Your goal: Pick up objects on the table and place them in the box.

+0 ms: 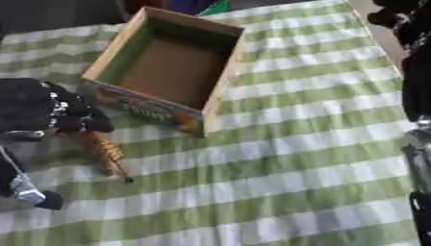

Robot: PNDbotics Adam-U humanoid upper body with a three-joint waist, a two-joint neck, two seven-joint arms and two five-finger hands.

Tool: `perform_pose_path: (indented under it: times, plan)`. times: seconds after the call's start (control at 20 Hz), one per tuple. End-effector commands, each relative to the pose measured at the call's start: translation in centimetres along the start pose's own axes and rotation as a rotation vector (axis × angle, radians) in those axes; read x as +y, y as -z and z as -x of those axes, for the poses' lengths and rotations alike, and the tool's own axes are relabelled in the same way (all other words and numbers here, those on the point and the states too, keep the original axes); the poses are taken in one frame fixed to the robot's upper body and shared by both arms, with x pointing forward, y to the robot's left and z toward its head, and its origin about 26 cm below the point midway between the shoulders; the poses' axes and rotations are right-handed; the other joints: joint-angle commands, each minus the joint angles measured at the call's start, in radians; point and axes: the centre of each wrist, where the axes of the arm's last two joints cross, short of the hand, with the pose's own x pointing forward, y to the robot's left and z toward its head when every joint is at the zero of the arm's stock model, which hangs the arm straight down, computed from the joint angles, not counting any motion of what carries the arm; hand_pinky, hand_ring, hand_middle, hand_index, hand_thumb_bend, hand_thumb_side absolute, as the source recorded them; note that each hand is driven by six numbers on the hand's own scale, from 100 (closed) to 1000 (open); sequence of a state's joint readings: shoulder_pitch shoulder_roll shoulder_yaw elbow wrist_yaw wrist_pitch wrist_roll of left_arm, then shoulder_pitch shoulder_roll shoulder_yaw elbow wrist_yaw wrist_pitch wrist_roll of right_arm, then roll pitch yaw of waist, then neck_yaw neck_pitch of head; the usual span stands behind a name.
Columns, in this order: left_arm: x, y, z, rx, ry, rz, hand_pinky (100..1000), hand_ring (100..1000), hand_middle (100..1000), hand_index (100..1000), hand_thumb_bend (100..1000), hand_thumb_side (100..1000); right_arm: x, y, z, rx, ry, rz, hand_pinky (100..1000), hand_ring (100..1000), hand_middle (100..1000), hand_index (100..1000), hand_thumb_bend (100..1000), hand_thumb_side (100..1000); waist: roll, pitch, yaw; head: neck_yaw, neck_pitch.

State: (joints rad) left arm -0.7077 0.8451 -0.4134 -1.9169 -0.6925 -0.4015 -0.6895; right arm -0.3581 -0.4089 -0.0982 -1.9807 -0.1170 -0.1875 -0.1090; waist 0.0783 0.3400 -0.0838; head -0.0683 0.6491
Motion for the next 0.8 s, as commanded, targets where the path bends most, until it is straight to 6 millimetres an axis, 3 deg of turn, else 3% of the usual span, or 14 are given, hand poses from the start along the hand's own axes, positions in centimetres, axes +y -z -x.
perform_pose_path:
  times: [0.05, 0.3, 0.6, 0.8]
  plan:
    - [1.7, -1.1, 0.4, 0.024, 0.016, 0.004, 645, 859, 844, 979, 637, 709, -0.3, 0.4, -0.7, -0.026, -0.010, -0.007, 752, 795, 512, 853, 100, 998, -0.005, -0.016, 0.002, -0.032, -0.010]
    - [2.0, -1.2, 0.6, 0.011, -0.022, 0.039, 644, 853, 845, 972, 627, 690, -0.3, 0.4, -0.7, -0.028, -0.012, -0.011, 752, 795, 512, 853, 100, 999, -0.004, -0.013, 0.000, -0.046, -0.007]
    - [1.0, -0.6, 1.3, -0.075, -0.062, 0.123, 640, 837, 830, 948, 514, 637, -0.3, 0.5, -0.7, -0.030, -0.014, -0.021, 754, 796, 510, 854, 100, 999, 0.002, -0.003, -0.005, -0.072, 0.009]
    - [0.7, -0.5, 2.1, -0.094, -0.082, 0.146, 645, 843, 848, 949, 485, 608, -0.2, 0.6, -0.8, -0.030, -0.014, -0.027, 754, 796, 509, 854, 100, 999, 0.006, 0.002, -0.010, -0.075, 0.012]
